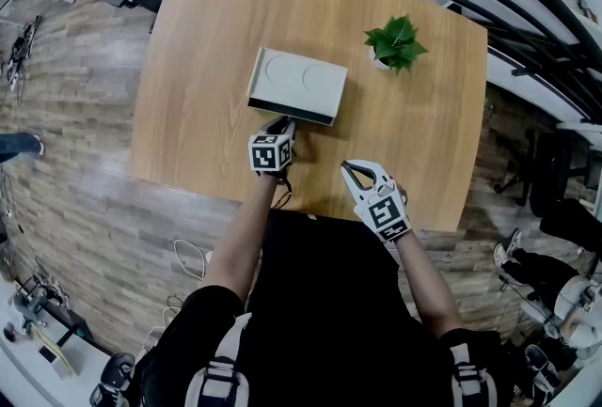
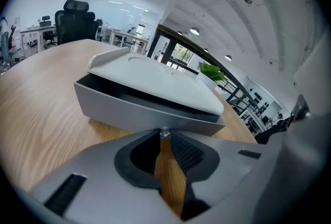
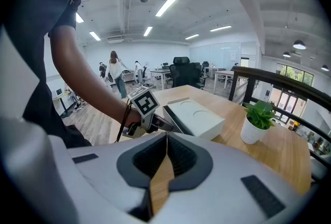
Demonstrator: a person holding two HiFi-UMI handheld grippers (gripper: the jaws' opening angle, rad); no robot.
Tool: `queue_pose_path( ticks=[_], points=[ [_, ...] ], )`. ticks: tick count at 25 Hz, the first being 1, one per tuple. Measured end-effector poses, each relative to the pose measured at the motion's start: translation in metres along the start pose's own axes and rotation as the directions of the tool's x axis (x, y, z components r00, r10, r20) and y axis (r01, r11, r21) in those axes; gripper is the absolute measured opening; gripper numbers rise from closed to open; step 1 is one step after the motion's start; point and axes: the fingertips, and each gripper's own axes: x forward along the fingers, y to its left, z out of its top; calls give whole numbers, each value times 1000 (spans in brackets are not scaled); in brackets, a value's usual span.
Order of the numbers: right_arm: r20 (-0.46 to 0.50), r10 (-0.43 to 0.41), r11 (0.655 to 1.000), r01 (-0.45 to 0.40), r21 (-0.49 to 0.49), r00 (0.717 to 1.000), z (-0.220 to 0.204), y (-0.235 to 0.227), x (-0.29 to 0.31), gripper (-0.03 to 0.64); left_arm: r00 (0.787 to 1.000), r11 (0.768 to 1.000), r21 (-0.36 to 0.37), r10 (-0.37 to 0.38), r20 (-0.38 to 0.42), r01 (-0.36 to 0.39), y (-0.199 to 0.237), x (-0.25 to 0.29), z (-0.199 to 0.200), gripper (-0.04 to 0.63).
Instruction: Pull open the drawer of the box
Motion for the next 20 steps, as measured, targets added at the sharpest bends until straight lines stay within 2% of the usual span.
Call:
queue_pose_path(
  ticks=[20],
  points=[
    [8, 6, 999, -5, -40, 1000, -6, 8, -14, 25, 999, 999, 9, 37, -21, -37, -1, -24, -30, 80]
  ],
)
